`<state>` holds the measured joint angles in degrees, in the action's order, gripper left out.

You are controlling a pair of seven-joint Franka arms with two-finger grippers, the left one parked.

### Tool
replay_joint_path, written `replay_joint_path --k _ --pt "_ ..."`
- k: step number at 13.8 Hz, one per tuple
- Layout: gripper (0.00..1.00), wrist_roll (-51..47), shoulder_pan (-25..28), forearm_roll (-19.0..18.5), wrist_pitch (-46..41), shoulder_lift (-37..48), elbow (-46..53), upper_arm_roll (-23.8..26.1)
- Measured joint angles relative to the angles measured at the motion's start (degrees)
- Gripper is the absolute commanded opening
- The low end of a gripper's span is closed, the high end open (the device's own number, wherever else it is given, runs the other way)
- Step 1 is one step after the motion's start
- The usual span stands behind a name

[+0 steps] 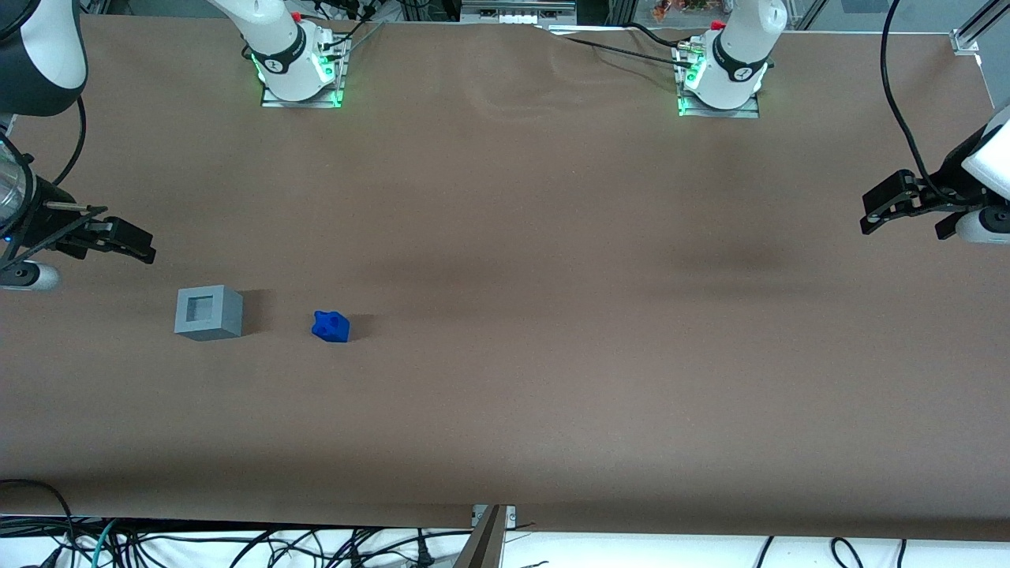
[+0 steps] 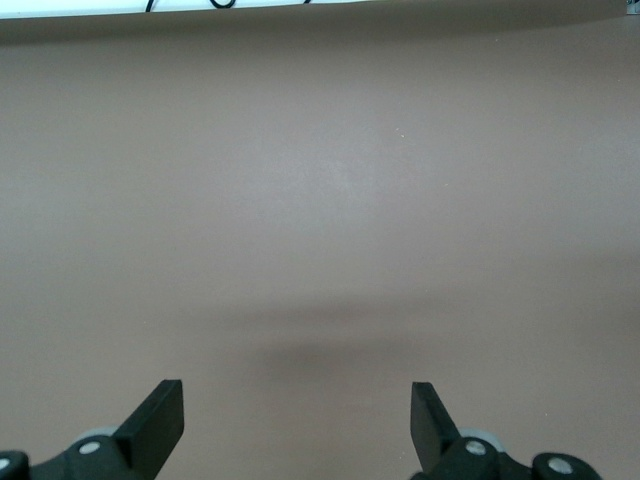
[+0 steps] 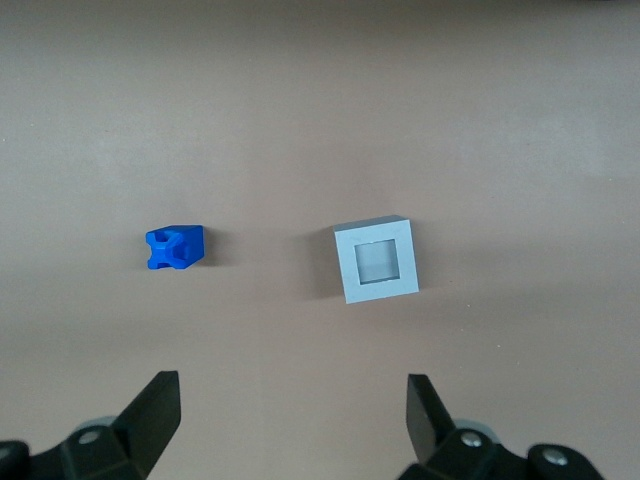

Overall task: Insert blue part into gray base with right arm
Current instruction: 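Move the right gripper toward the blue block beside the gray base, then lower the open right gripper over the blue block and close on it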

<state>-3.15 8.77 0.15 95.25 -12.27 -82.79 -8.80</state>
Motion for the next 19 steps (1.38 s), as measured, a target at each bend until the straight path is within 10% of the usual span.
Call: replay_joint_path --k 19 --pt "1.00 -10.3 9.8 -0.1 12.6 -15.0 -0.5 0.7"
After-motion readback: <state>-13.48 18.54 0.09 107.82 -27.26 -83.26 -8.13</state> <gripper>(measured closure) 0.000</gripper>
